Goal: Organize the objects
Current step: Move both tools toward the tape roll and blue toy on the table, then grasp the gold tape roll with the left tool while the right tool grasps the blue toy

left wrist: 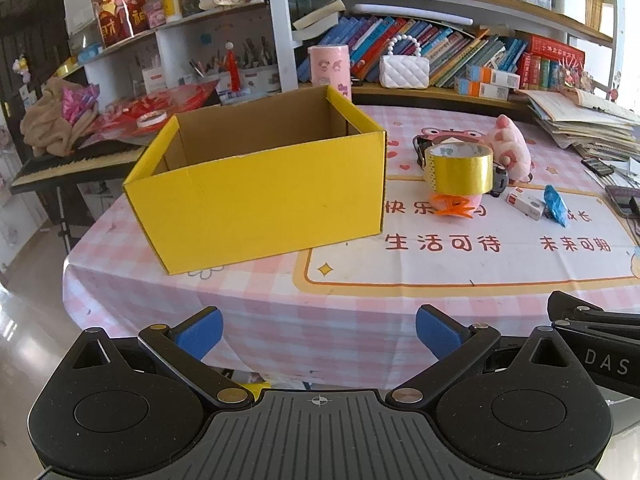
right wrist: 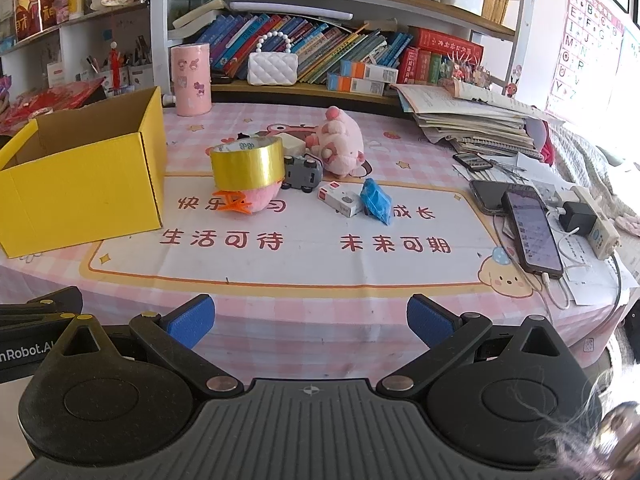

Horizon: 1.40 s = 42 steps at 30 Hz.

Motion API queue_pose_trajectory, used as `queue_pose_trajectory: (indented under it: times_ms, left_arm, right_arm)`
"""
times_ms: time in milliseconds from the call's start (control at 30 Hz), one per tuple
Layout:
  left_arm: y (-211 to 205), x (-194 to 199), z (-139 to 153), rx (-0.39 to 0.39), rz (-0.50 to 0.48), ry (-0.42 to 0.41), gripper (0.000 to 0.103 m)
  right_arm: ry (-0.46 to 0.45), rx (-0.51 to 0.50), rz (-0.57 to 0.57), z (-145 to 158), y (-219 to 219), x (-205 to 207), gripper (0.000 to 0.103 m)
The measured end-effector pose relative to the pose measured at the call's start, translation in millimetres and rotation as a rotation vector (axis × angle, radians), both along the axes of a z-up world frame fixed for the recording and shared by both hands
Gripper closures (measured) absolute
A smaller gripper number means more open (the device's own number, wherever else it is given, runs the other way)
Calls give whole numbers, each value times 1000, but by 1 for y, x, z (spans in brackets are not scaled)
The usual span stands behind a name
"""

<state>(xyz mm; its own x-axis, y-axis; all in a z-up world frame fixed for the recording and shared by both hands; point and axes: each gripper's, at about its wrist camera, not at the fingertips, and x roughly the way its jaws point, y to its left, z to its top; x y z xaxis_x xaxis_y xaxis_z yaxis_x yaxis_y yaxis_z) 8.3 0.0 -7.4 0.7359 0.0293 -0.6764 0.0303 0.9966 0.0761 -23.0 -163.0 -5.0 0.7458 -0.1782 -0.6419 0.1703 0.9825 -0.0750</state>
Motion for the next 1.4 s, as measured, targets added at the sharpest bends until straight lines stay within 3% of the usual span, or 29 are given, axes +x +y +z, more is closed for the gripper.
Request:
queue_pose_trajectory:
  times_ms: [767, 933, 1167, 1267, 1400]
  left_arm:
    - [-40, 43, -8, -52, -5, 57, 0]
    - [-57, 53, -6, -56, 0, 44, 0]
    - [-80, 68, -5, -71, -6, 47, 0]
    - [-83, 77, -4, -117, 4, 55, 0]
    - [-91, 91, -3, -161, 11, 65, 0]
  right_arm:
    - [6, 23, 44, -5, -49, 44, 2]
    - [4, 36, 70, -5, -69, 59, 9]
    - [17, 86, 91, -11, -99, 84, 30]
    - [19, 79, 88, -13, -108, 95, 40]
    - [16, 92, 97, -19, -121, 115, 41]
